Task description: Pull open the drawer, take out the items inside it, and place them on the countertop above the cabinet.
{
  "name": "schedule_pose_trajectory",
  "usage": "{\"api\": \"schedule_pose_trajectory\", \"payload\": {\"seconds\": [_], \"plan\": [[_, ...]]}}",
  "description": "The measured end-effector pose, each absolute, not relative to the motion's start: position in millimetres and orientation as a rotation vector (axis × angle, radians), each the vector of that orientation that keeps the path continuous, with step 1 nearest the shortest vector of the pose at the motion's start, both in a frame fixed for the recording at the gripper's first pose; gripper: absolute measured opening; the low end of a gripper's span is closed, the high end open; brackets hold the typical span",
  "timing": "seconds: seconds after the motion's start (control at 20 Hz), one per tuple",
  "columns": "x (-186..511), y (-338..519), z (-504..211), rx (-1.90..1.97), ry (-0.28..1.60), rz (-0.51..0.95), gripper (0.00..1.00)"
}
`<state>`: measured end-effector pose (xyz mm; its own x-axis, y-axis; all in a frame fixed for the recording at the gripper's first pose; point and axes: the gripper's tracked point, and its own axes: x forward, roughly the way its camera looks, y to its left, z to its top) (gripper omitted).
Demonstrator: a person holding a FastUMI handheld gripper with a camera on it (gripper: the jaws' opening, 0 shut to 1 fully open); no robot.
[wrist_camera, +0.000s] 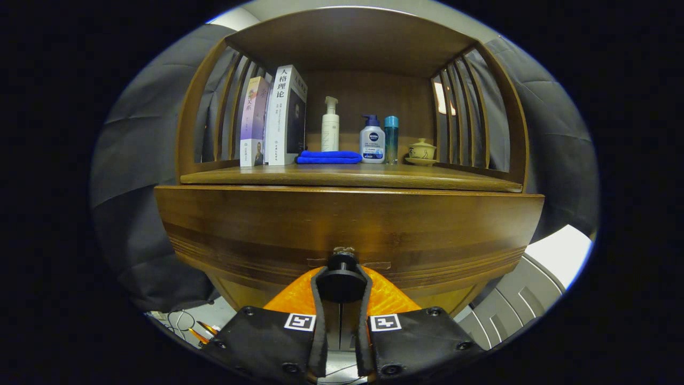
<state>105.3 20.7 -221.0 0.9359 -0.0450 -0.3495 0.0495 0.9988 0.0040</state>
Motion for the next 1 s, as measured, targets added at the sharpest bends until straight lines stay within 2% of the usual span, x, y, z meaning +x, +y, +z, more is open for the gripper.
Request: {"api": "schedule_pose_trajectory", "payload": {"seconds": [1.0], "plan": [[22, 31, -219, -0.012, 0.322, -0.016, 0.23]]}}
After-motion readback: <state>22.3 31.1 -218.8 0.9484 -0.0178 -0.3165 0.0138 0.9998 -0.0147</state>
